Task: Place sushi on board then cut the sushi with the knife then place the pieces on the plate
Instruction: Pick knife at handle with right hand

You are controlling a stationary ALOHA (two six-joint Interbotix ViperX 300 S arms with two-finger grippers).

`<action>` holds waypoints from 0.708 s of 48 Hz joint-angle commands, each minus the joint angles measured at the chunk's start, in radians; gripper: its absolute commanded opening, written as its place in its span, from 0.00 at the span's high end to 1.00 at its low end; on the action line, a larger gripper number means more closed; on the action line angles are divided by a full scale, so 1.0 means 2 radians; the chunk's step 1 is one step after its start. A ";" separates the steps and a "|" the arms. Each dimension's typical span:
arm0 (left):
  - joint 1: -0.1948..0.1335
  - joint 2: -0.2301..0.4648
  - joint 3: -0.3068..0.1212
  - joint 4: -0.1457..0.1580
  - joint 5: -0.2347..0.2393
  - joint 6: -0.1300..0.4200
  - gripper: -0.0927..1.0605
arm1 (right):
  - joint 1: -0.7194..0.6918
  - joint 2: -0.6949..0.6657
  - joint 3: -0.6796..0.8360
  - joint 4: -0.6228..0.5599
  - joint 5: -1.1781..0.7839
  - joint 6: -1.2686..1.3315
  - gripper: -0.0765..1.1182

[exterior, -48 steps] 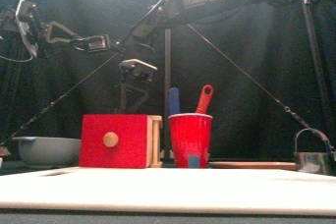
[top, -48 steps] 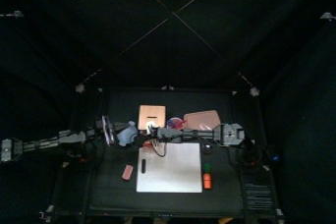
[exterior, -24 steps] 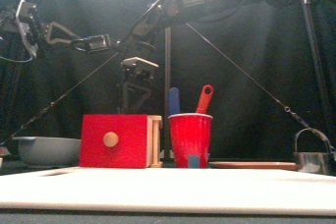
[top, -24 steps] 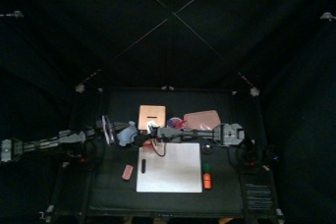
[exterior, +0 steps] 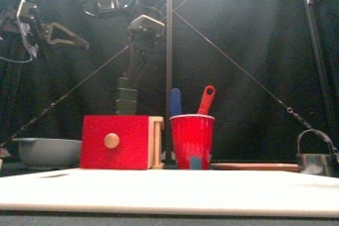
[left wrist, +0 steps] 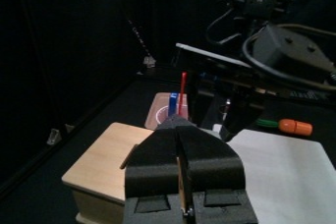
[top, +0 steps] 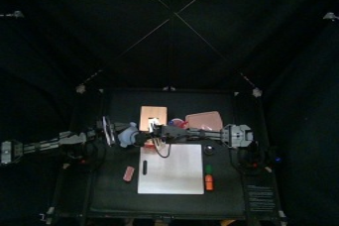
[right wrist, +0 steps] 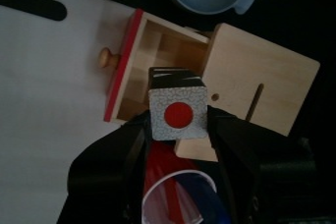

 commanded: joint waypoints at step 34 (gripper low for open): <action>0.002 0.002 -0.009 -0.024 -0.012 -0.002 0.89 | 0.049 -0.193 0.274 -0.011 0.006 0.182 0.38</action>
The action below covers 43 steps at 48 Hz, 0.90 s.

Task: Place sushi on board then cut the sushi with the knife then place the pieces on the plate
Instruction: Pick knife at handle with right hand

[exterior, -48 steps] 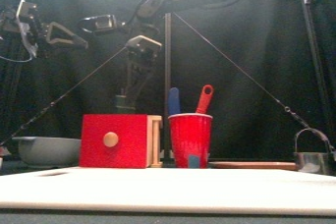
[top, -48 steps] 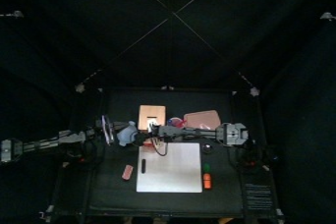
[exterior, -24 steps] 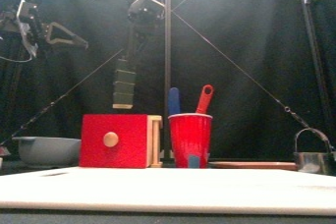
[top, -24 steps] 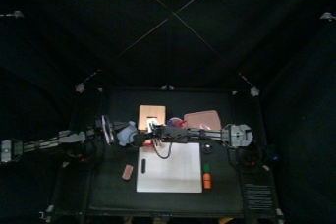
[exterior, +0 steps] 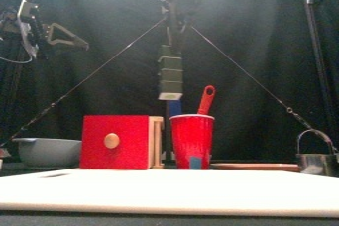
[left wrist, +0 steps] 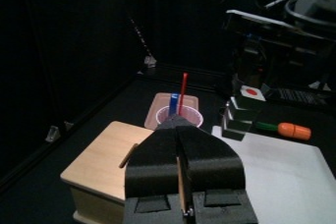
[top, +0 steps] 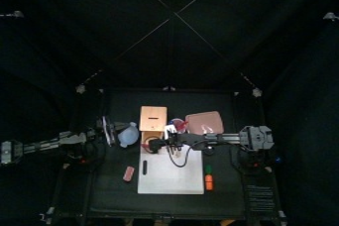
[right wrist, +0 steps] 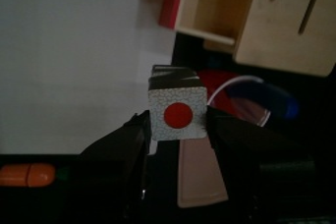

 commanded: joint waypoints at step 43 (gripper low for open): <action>0.002 0.038 -0.009 -0.046 -0.008 -0.001 0.89 | 0.125 0.002 0.186 -0.304 -0.194 0.324 0.37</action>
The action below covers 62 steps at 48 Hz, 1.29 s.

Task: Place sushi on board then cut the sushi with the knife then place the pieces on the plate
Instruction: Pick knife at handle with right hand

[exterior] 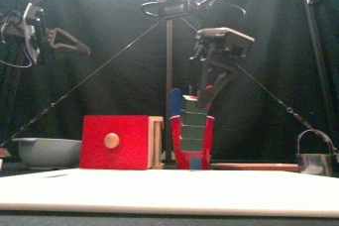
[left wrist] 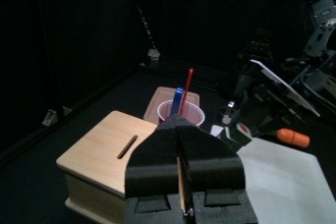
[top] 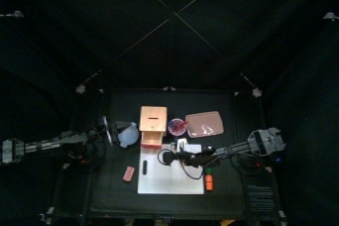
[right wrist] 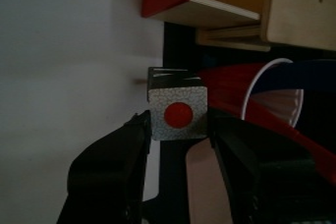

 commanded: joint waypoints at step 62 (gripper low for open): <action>-0.002 0.005 -0.005 -0.007 -0.005 -0.002 0.89 | -0.002 -0.028 0.051 0.085 -0.133 0.215 0.08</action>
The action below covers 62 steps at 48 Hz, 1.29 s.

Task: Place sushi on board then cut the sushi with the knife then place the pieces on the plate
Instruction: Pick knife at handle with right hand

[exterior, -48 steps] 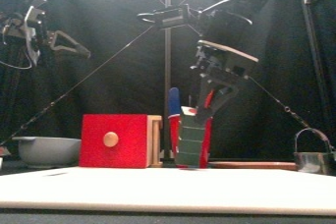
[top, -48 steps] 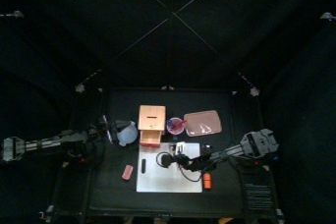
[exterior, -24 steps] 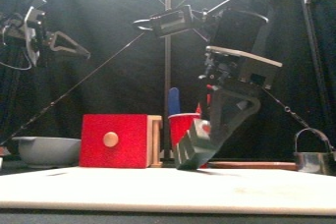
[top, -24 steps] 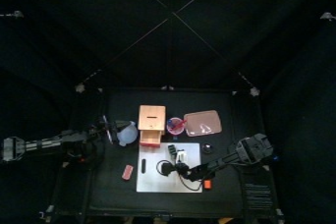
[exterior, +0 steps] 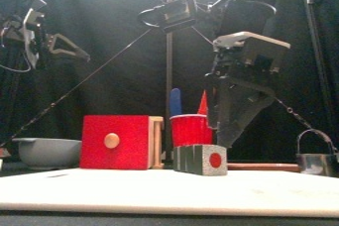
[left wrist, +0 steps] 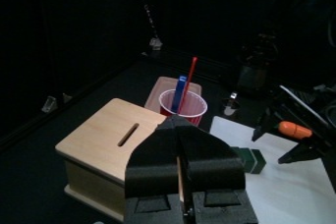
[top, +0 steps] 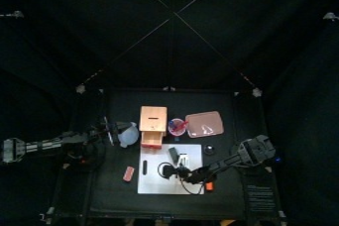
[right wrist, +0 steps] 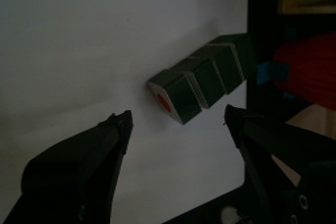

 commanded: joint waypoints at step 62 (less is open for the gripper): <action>-0.002 0.003 -0.019 -0.002 -0.005 0.000 0.89 | -0.119 0.020 0.000 0.179 -0.109 0.102 0.08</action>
